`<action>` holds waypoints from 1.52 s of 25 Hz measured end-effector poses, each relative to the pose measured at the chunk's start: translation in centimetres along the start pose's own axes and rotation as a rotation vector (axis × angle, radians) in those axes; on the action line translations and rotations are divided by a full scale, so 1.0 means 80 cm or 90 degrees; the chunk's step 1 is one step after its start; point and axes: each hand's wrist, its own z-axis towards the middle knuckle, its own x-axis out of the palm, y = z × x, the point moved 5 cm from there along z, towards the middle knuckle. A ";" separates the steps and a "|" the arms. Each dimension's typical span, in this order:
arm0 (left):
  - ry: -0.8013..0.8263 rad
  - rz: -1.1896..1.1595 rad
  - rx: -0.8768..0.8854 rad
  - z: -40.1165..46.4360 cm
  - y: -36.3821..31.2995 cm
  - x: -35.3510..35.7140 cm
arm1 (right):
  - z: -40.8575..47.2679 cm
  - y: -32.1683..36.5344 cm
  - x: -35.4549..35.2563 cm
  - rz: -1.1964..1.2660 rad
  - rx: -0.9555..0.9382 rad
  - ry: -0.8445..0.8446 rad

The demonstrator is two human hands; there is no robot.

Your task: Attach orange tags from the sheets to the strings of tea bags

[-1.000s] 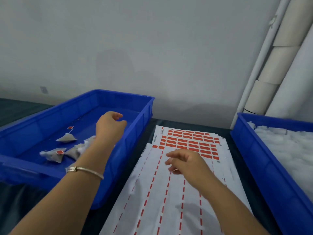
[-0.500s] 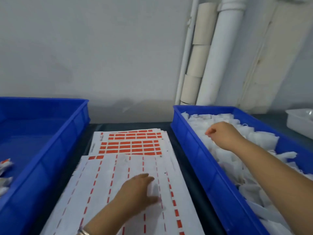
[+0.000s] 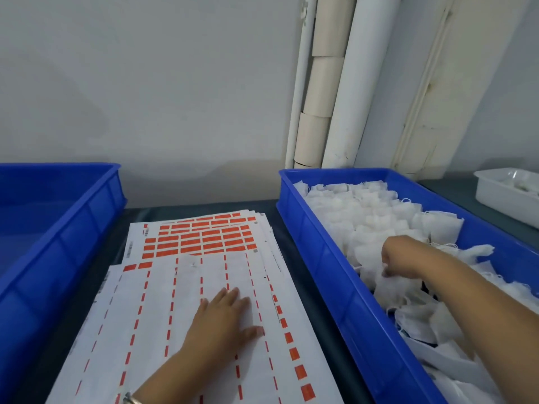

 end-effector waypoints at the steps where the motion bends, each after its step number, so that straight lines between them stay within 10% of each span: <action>1: -0.023 -0.015 -0.001 -0.003 0.000 -0.002 | -0.004 -0.006 -0.007 0.038 -0.003 -0.015; 13: -0.234 -0.495 0.060 -0.082 -0.028 -0.144 | -0.174 0.088 -0.145 0.328 -0.244 -0.416; 19: -0.207 -0.408 0.141 -0.121 -0.021 -0.195 | -0.205 0.218 -0.064 0.329 -0.436 -0.178; 27: -0.084 -0.219 0.082 -0.114 0.033 -0.133 | -0.175 0.276 0.014 0.539 -0.484 -0.142; 38: -0.294 -0.110 -0.013 -0.088 0.072 -0.123 | -0.145 0.281 0.086 0.703 -0.283 0.088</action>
